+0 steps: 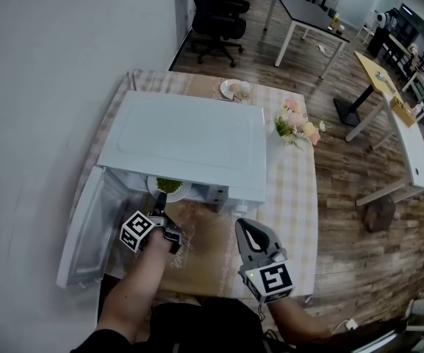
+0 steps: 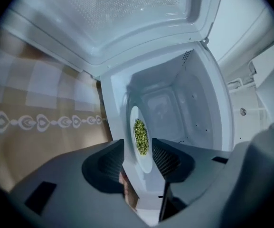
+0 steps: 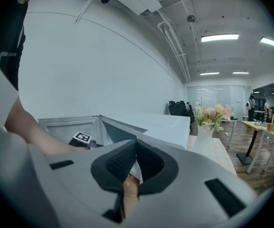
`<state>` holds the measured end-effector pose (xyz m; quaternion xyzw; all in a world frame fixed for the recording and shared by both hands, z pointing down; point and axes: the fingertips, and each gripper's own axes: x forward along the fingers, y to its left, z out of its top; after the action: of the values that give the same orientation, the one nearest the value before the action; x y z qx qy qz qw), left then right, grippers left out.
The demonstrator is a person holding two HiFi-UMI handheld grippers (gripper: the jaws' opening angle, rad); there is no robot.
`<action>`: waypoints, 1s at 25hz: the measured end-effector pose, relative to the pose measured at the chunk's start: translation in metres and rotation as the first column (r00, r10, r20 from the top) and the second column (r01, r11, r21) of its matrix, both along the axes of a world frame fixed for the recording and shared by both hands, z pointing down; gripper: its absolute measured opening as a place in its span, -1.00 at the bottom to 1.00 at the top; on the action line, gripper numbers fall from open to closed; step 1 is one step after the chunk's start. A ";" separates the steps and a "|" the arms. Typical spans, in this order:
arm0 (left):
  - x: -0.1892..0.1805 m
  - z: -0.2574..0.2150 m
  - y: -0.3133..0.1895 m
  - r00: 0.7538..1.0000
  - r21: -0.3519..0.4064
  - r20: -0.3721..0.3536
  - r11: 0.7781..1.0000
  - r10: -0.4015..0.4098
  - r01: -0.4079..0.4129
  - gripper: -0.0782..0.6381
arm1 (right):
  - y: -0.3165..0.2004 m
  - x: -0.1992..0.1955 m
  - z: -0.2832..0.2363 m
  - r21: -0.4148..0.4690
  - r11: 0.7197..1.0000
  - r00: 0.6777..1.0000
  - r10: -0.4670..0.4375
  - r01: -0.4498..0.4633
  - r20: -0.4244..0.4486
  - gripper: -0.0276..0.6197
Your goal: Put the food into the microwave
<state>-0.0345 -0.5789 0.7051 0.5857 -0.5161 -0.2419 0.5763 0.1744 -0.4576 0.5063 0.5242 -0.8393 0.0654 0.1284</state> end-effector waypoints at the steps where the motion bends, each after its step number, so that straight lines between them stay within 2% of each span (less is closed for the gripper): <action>1: -0.004 0.000 0.003 0.999 -0.003 0.041 1.000 0.001 -0.001 -0.28 | -0.001 0.000 -0.001 0.001 1.000 1.000 0.003 -0.003 -0.002 -0.89; 3: -0.013 0.000 0.011 0.991 -0.016 0.133 1.000 0.011 -0.009 -0.30 | -0.001 0.000 -0.002 0.004 1.000 1.000 0.006 -0.006 -0.003 -0.89; 5: -0.016 0.001 0.019 0.981 -0.026 0.190 0.999 0.033 -0.029 -0.54 | 0.000 -0.002 -0.003 0.002 1.000 1.000 0.008 -0.008 -0.003 -0.89; 9: -0.012 0.005 0.022 0.974 -0.026 0.210 0.996 0.086 -0.083 -0.57 | 0.003 -0.007 -0.001 -0.037 0.999 1.000 0.013 -0.013 -0.014 -0.89; 14: -0.001 0.004 0.013 0.969 -0.015 0.208 0.991 0.133 -0.133 -0.64 | 0.006 -0.007 0.001 -0.015 1.000 1.000 0.002 -0.002 -0.011 -0.89; 25: -0.006 0.005 -0.009 0.951 -0.008 0.272 0.989 0.146 -0.149 -0.67 | 0.011 0.007 0.001 -0.020 0.999 0.999 0.038 -0.038 -0.023 -0.89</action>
<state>-0.0405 -0.5882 0.7103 0.6538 -0.5436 -0.1186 0.5128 0.1810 -0.4464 0.5072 0.5395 -0.8269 0.0705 0.1422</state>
